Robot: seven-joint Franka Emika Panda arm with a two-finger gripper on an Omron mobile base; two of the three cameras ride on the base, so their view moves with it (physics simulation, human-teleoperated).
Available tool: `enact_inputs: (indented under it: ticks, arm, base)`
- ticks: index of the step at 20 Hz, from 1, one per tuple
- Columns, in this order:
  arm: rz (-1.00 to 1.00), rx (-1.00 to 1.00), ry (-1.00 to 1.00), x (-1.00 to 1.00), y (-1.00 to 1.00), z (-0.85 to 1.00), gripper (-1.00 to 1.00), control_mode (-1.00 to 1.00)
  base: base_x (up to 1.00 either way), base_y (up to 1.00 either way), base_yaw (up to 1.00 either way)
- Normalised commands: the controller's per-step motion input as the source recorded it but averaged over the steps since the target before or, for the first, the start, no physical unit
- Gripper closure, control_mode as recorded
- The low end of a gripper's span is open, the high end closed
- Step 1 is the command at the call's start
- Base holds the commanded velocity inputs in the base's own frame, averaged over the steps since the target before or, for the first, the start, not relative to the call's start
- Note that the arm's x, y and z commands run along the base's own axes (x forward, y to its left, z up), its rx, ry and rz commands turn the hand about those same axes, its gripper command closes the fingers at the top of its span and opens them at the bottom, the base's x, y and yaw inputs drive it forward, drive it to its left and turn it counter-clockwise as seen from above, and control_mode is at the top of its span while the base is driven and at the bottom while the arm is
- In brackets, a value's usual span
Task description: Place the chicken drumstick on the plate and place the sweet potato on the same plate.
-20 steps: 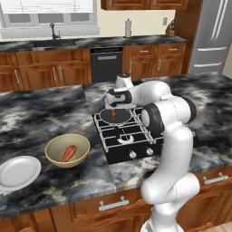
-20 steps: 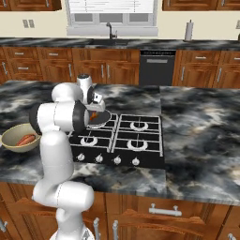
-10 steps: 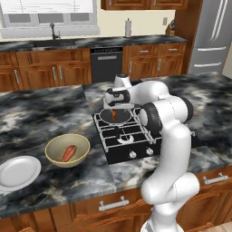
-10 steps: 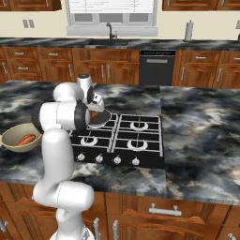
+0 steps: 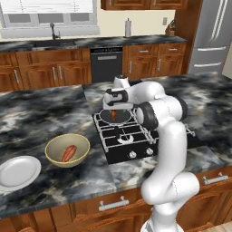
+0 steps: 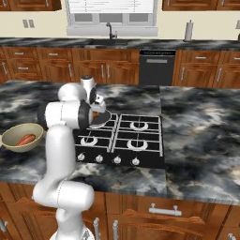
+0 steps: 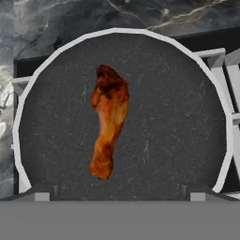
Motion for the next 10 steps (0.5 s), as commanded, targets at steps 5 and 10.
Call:
enact_inputs:
  ticks: [5, 10]
  arm:
    - [0.00, 0.00, 0.09, 0.24, 0.00, -0.13, -1.00, -1.00]
    - [0.00, 0.00, 0.04, 0.18, 0.24, -0.10, -1.00, -1.00]
  base:
    - [0.00, 0.00, 0.00]
    - [0.00, 0.00, 0.00]
